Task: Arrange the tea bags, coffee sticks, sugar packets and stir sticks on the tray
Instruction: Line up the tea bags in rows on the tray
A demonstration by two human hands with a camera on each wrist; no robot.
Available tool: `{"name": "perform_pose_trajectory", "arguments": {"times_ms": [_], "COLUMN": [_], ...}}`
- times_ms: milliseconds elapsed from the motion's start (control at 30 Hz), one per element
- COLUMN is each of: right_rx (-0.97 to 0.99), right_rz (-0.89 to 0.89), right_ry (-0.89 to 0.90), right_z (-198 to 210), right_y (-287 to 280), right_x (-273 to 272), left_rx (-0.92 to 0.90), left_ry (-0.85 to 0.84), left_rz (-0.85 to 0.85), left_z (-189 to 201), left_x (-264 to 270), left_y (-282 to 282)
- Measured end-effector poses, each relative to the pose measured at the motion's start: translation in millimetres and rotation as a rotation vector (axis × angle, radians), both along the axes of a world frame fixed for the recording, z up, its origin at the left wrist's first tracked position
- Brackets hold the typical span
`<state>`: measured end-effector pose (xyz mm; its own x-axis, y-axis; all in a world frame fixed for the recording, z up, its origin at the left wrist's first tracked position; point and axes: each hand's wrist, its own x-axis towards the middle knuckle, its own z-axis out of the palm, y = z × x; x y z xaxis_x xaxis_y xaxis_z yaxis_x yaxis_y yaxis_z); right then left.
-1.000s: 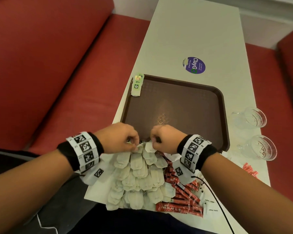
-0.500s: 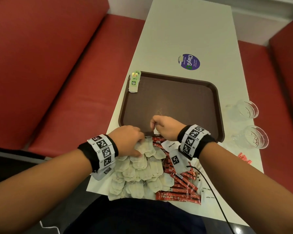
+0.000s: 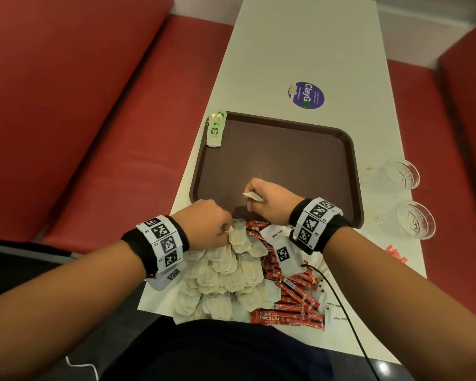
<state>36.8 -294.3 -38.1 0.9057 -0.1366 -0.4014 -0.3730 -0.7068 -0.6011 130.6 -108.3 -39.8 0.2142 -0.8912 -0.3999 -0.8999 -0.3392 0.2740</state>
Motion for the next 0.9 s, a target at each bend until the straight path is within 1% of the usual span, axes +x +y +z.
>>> {"name": "perform_pose_trajectory", "arguments": {"times_ms": [67, 133, 267, 400, 500, 600, 667, 733, 800, 900], "right_rx": [0.059, 0.109, 0.069, 0.182, 0.155, 0.125, 0.152, 0.203, 0.224, 0.221], "right_rz": [-0.014, -0.041, -0.052, -0.098, -0.072, -0.128, -0.171, -0.214, -0.233, -0.284], "right_ry": [0.021, 0.036, -0.057, -0.135, -0.194, -0.24, -0.254, -0.258, -0.234, -0.208], "right_z": [2, 2, 1, 7, 9, 5, 3, 3, 4, 3], "right_y": [-1, -1, -3, 0, 3, 0, -1, -3, -3, -6], "right_x": [2, 4, 10, 16, 22, 30, 34, 38, 43, 47], "left_rx": [-0.034, -0.109, -0.302, -0.405, -0.488, -0.572, -0.556, -0.474, -0.431, -0.426], "left_ry": [0.007, 0.046, 0.149, 0.121, 0.121, 0.157, 0.216, 0.256, 0.278, 0.227], "left_rz": [0.034, 0.078, 0.192, 0.222, 0.246, 0.312, 0.367, 0.389, 0.413, 0.529], "left_z": [1, 5, 19, 27, 30, 27, 24, 21, 19, 14], "left_x": [4, 10, 28, 42, 49, 56, 60, 64, 73, 99], "left_y": [-1, -2, -7, -17, -23, -27, -28, -30, -35, -47]}}
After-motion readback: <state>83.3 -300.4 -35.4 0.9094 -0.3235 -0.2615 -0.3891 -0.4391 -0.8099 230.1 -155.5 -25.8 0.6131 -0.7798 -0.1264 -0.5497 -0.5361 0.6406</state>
